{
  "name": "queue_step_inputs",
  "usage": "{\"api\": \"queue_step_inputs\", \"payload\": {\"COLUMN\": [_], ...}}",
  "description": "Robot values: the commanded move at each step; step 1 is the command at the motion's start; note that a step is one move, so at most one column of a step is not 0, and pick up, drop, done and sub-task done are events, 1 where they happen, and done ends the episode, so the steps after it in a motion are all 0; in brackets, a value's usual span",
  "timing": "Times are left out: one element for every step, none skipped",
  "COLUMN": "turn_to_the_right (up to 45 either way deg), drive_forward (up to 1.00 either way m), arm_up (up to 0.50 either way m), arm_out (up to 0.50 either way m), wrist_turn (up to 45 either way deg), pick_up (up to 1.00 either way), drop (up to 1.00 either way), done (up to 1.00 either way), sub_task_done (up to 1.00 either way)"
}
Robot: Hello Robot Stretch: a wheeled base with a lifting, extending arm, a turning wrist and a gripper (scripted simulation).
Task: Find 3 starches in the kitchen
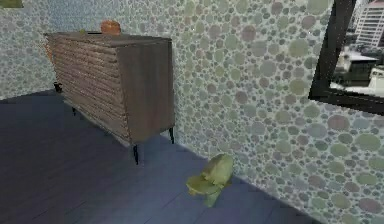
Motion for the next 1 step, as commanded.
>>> {"api": "queue_step_inputs", "payload": {"turn_to_the_right": [-45.0], "drive_forward": [0.0], "arm_up": [0.0], "arm_out": [0.0], "wrist_turn": [0.0], "pick_up": [0.0], "drop": [0.0], "done": [0.0], "sub_task_done": [0.0]}}
